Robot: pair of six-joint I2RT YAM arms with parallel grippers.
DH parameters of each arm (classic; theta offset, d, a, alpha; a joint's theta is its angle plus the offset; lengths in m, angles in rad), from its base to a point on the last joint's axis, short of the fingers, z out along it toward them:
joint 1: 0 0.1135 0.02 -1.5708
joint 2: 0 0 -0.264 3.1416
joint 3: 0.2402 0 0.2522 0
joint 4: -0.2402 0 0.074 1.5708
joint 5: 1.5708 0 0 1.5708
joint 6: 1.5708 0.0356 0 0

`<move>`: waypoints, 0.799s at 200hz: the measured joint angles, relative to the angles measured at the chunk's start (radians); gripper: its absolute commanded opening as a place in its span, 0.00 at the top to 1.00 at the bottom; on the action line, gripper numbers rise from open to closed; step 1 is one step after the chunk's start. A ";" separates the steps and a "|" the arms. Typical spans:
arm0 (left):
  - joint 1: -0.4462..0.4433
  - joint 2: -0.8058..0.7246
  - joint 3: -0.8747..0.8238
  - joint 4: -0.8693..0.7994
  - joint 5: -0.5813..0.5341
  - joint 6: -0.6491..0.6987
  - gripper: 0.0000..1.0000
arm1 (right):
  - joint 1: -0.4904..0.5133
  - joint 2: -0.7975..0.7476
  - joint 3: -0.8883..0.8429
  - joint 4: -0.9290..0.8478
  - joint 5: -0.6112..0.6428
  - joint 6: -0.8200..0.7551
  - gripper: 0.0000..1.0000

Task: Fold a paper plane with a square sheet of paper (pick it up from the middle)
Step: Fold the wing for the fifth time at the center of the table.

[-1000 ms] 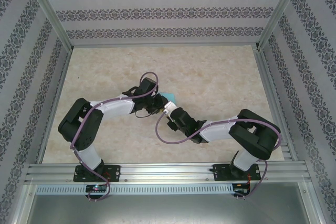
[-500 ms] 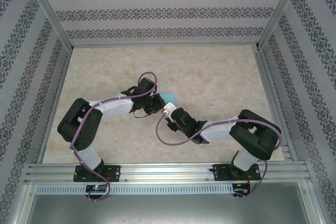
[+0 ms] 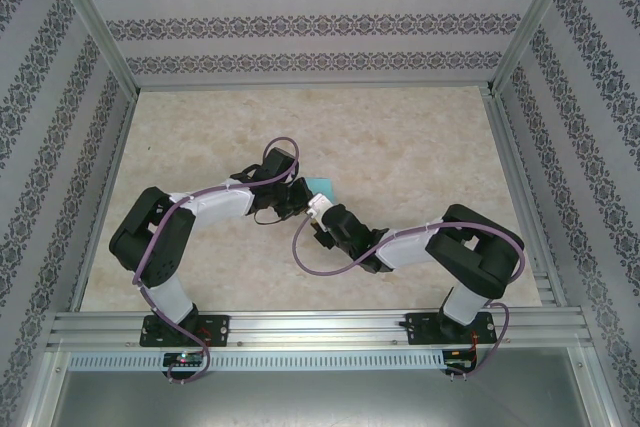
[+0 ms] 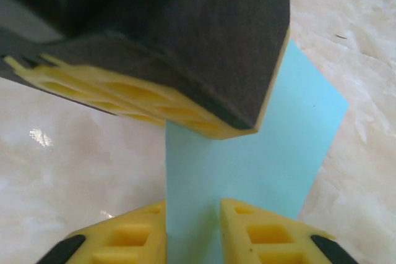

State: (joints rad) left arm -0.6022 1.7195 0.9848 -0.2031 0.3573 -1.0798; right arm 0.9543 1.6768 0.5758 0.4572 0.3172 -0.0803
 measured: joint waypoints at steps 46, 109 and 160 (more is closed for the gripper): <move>0.017 -0.038 0.000 -0.025 -0.021 0.015 0.52 | -0.037 -0.004 -0.001 0.009 -0.063 0.046 0.94; 0.117 -0.227 -0.058 -0.048 -0.091 0.039 0.27 | -0.117 -0.027 -0.011 0.026 -0.251 0.205 1.00; 0.124 -0.287 -0.184 -0.020 -0.105 0.048 0.25 | -0.172 -0.020 -0.004 0.021 -0.383 0.360 1.00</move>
State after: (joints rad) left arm -0.4778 1.4322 0.8005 -0.2234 0.2520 -1.0321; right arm 0.7822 1.6569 0.5716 0.4782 -0.0658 0.2798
